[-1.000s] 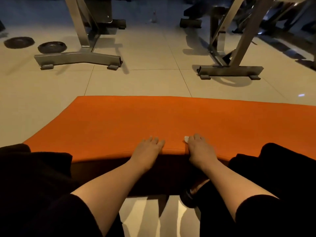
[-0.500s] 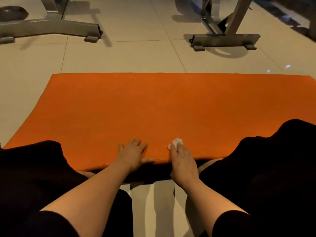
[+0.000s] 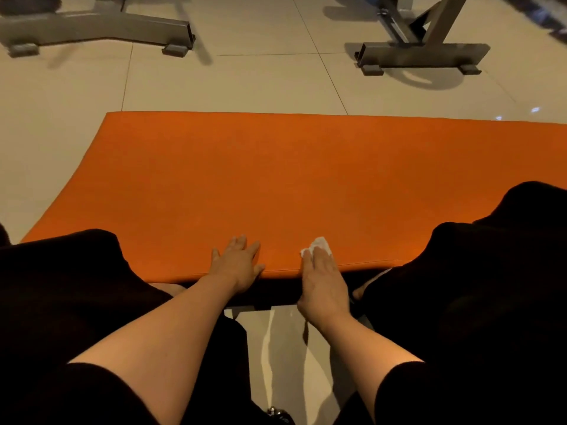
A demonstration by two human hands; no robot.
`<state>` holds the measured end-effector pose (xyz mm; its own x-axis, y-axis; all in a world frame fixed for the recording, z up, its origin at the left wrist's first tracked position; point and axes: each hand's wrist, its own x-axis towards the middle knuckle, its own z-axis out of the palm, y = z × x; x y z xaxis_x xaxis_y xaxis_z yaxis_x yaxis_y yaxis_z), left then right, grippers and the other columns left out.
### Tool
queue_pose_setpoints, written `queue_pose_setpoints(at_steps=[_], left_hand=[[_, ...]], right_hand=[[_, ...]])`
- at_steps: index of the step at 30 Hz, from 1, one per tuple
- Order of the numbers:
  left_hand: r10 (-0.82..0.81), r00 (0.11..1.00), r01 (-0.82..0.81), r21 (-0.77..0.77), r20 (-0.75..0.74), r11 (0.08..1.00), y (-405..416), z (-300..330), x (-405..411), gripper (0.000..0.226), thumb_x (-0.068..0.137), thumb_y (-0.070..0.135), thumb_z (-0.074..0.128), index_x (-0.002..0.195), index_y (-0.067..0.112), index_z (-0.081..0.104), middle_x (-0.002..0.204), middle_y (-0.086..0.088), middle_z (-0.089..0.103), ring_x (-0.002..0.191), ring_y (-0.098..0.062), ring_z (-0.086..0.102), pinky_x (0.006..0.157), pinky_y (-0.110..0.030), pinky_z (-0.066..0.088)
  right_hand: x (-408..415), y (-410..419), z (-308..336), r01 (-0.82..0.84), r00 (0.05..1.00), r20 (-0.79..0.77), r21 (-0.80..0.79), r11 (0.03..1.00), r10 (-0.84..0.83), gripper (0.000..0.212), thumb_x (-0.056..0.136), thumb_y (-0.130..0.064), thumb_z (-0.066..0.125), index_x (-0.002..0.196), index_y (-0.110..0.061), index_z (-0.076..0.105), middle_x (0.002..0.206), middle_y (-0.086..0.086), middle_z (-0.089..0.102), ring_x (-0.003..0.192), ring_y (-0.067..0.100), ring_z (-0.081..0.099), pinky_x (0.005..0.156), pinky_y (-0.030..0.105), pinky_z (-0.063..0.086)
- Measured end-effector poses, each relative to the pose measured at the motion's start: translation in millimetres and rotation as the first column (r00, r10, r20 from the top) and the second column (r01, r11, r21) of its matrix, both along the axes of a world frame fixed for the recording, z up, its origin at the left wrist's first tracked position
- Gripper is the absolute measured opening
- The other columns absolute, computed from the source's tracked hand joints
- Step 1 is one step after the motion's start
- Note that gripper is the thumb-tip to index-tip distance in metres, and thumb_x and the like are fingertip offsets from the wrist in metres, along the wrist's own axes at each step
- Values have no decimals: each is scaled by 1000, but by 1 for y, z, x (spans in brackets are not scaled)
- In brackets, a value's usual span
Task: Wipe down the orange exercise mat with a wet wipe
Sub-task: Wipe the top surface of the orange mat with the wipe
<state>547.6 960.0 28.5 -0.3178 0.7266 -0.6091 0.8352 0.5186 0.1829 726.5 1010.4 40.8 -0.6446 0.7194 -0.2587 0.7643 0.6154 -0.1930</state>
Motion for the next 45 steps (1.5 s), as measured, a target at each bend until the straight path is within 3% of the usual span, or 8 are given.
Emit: queue_pose_setpoints(at_steps=[6,12,17,23,29,34,40,45], left_hand=[[0,1000,1,-22,12,1000,3,-3,1,64,101,46,38,155,27,8,162,-6,-7,149,-25,-7,116,-59,2],[6,1000,-5,-32,24,999,6,-3,-1,66,101,46,39,155,28,6,162,-6,-8,149,-26,-8,116,-60,0],[38,999,-36,-54,22,998,8,-6,5,63,101,45,37,155,28,9,162,-7,-6,149,-27,-6,115,-61,3],[28,999,-24,-89,41,996,18,-2,0,60,101,37,42,154,27,14,162,-10,0,148,-31,1,113,-64,7],[-3,1000,7,-153,24,988,20,-16,-1,69,99,39,45,155,29,4,162,-9,-7,148,-30,-5,113,-63,4],[-40,999,37,-196,-16,980,16,-29,5,69,102,39,41,154,30,-3,161,-8,-14,148,-28,-11,114,-61,-3],[-36,997,21,-212,-66,977,18,-41,13,69,102,41,39,154,30,-5,161,-8,-13,148,-27,-12,114,-61,-4],[-45,996,25,-227,-81,974,21,-46,14,73,101,36,43,153,31,-7,161,-7,-13,148,-27,-12,113,-60,-6]], right_hand=[[-14,-9,3,-262,964,5,-161,951,267,82,93,-32,58,155,-16,8,163,7,2,149,23,3,119,31,4],[-5,21,-8,74,996,50,-35,997,-72,64,103,-47,25,154,-9,18,161,12,13,149,25,9,121,36,6],[-21,1,-8,-260,965,-13,-183,948,263,60,104,-43,25,156,-14,12,163,7,5,150,21,3,118,29,-3],[-6,34,-8,142,978,157,-44,989,-133,57,104,-38,27,153,-9,21,161,11,16,147,28,16,120,36,10],[-26,14,-20,-205,964,111,-258,944,240,59,105,-41,24,156,-14,11,163,7,4,149,23,7,120,33,2],[-6,53,-37,15,964,265,-140,990,23,60,104,-42,23,155,-11,14,163,8,5,150,23,6,120,36,-1],[-26,25,-49,-278,939,110,-316,907,326,59,105,-38,26,156,-12,11,163,6,-1,150,18,-1,119,33,-3],[-17,52,-56,-28,979,200,-88,996,45,58,105,-38,22,155,-11,13,163,7,3,150,19,2,119,35,-4]])
